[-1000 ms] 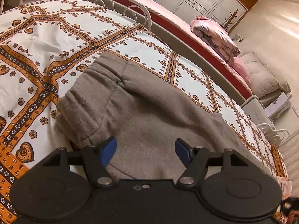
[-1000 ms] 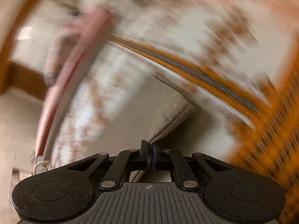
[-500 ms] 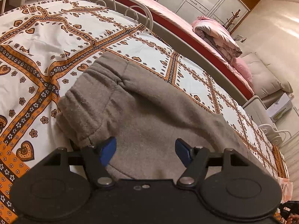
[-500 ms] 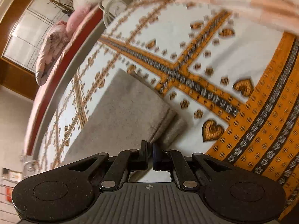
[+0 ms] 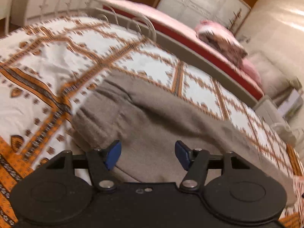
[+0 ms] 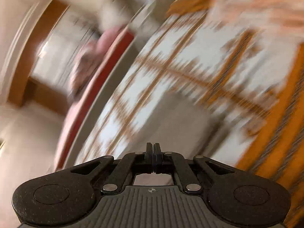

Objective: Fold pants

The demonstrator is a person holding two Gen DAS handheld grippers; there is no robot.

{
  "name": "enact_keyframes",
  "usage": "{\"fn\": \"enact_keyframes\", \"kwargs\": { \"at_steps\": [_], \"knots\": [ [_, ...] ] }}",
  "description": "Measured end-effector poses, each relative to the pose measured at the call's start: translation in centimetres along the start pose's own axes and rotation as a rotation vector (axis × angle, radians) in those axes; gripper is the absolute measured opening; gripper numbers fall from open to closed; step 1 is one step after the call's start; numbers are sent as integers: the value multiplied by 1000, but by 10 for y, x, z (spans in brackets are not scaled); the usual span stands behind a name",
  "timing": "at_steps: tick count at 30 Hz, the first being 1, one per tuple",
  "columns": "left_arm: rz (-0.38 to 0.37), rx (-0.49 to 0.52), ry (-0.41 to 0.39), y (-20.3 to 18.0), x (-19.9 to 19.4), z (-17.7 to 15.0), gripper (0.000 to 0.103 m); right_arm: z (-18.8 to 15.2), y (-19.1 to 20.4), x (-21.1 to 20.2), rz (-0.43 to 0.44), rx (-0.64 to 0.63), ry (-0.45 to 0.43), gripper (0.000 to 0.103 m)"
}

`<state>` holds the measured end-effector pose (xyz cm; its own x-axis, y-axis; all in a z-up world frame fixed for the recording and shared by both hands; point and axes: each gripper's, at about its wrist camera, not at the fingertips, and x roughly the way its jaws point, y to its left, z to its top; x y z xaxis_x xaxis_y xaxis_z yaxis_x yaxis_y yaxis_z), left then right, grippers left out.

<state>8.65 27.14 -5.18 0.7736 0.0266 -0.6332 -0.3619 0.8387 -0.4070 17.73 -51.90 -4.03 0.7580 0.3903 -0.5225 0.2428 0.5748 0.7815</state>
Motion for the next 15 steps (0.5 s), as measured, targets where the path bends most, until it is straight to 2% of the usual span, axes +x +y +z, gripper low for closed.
{"fn": "enact_keyframes", "kwargs": {
  "at_steps": [3,6,10,13,15],
  "knots": [
    [7,-35,5,6,-5,1,51,-27,36,32,55,-77,96,2],
    [18,-17,12,4,-11,0,51,-57,57,68,106,-58,217,2],
    [14,-33,1,10,-24,-4,55,-99,78,105,115,-71,359,2],
    [8,-87,54,20,-23,-12,56,-130,91,120,115,-119,425,2],
    [19,-77,72,20,-22,-13,55,-147,100,127,112,-151,460,2]
  ]
}}
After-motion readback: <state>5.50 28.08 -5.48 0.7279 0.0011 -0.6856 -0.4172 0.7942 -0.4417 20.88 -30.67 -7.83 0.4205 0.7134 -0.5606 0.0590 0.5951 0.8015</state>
